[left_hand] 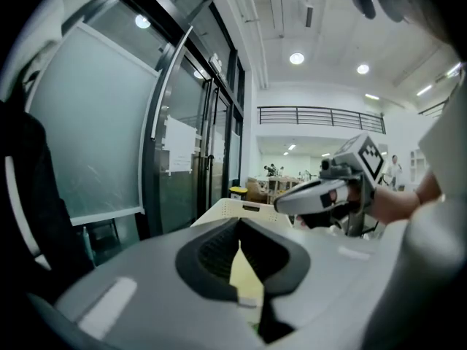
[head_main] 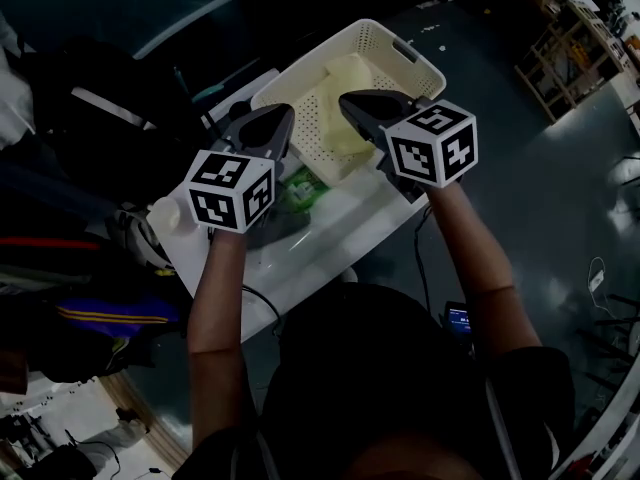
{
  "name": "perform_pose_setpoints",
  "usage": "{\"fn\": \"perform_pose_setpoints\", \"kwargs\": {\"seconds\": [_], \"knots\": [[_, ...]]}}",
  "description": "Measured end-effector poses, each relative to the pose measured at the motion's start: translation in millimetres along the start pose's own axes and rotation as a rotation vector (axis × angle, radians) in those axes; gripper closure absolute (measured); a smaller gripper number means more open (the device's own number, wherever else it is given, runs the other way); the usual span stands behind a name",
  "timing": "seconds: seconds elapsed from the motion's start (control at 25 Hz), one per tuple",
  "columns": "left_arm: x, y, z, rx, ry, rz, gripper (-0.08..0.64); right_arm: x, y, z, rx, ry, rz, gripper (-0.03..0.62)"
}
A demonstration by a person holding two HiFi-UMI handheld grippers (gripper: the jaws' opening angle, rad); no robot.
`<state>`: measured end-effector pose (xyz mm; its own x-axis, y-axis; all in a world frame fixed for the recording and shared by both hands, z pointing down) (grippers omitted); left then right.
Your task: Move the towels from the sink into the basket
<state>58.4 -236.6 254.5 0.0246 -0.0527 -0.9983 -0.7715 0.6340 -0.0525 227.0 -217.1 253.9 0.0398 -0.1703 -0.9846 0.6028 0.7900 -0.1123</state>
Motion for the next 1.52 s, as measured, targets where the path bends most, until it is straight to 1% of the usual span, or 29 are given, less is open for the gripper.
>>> {"fn": "perform_pose_setpoints", "kwargs": {"seconds": [0.36,0.68,0.84,0.96,1.2,1.36,1.52], "knots": [[-20,63,-20,0.093,0.035,-0.008,0.551,-2,-24,-59,0.095,0.011,-0.006,0.592],[-52,106,-35,0.162,0.075,-0.050,0.551,-17,-44,-104,0.179,-0.005,-0.025,0.593],[-71,122,-39,0.180,0.104,-0.071,0.551,-36,-55,-126,0.224,-0.018,-0.065,0.592],[-84,130,-41,0.190,0.118,-0.087,0.551,-50,-61,-136,0.242,-0.036,-0.093,0.592],[-117,143,-40,0.209,0.139,-0.136,0.551,-79,-65,-149,0.254,-0.050,-0.139,0.592],[-144,148,-36,0.212,0.177,-0.188,0.551,-107,-67,-157,0.266,-0.034,-0.208,0.592],[-171,153,-29,0.214,0.214,-0.235,0.551,-139,-66,-160,0.266,-0.048,-0.271,0.592]]}}
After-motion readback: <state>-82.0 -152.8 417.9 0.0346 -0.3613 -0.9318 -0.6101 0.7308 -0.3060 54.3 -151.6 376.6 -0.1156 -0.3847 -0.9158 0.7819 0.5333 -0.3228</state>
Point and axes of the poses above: the fingertips, and each gripper's own axes: y backward along the fingers, z to its right, x out of its top, the point moved 7 cm from there along y, backward along the fingers, and after that the axes turned 12 degrees about z, right-handed, at the moved point
